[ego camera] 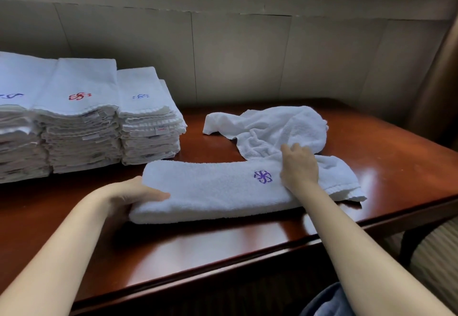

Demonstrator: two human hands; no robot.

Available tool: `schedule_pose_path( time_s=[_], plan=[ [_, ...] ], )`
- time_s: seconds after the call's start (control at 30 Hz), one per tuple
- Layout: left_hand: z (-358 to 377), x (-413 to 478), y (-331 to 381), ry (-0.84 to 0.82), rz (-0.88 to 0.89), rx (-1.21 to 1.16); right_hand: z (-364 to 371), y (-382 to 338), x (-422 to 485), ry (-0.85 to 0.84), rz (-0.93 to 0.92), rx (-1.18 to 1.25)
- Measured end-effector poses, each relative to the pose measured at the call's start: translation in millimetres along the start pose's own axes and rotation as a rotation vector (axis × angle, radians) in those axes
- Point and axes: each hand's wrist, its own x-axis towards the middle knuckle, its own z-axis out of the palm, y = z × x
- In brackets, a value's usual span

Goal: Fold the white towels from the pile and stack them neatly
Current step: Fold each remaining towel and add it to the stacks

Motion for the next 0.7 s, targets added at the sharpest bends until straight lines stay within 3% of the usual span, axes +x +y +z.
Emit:
schedule_pose_path(
  time_s=[0.07,0.13,0.23,0.3,0.37,0.47,0.57,0.63,0.7],
  plan=[
    [-7,-5,-3,-0.082,0.04,0.048,0,-14,3,0.035,-0.254,0.03],
    [-17,-4,-7,0.033,0.113,-0.009,5,-26,1,-0.145,-0.389,0.105],
    [-38,11,-19,0.619,0.123,-0.292,10,-33,-5,-0.467,-0.333,0.227],
    [-45,19,-27,0.866,0.099,-0.372,8,-34,-4,-0.478,-0.315,0.315],
    [-42,24,-30,0.864,0.06,-0.502,4,-35,-4,-0.464,-0.329,0.343],
    [-18,27,-27,0.71,0.012,-0.716,2,-35,-6,-0.448,-0.327,0.364],
    [4,26,-25,0.659,0.048,-0.691,-6,-35,-7,-0.471,-0.336,0.396],
    [10,24,-23,0.628,0.083,-0.697,-12,-35,-7,-0.556,-0.342,0.436],
    [12,20,-21,0.6,0.122,-0.721,-19,-37,-12,-0.757,-0.312,0.56]
  ],
)
